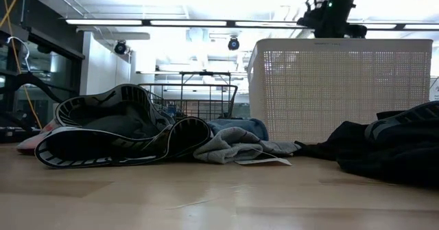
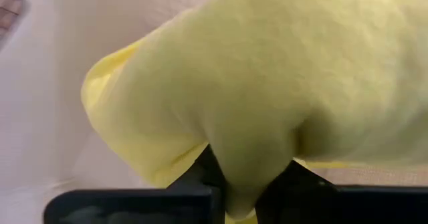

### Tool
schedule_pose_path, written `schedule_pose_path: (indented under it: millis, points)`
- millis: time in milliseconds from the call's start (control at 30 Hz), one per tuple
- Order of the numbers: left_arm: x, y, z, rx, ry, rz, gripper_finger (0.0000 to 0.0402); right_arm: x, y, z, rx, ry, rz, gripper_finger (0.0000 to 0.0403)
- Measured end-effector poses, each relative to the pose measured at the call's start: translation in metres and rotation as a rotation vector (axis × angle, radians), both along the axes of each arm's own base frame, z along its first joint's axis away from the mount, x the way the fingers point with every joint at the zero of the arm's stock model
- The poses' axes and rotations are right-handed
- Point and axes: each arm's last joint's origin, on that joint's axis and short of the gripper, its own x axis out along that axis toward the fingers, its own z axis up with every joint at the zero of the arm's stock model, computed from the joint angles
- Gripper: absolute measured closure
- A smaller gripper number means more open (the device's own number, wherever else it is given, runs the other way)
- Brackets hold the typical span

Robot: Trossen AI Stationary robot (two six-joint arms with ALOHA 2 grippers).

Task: Pick & Place Cloths
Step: Put the yellow shirt into the right white bin

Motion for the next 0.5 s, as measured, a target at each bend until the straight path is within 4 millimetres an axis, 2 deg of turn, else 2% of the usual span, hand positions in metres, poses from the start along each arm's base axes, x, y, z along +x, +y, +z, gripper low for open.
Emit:
schedule_pose_path:
  millis: [367, 500]
  points:
    - [-0.013, 0.004, -0.055, -0.093, -0.187, -0.035, 0.0117, 0.012, -0.038, -0.040, 0.229, 0.036, -0.017, 0.0375]
    - [-0.019, 0.005, -0.068, -0.119, -0.232, -0.051, 0.0117, 0.016, -0.049, -0.055, 0.305, 0.054, -0.024, 0.0375]
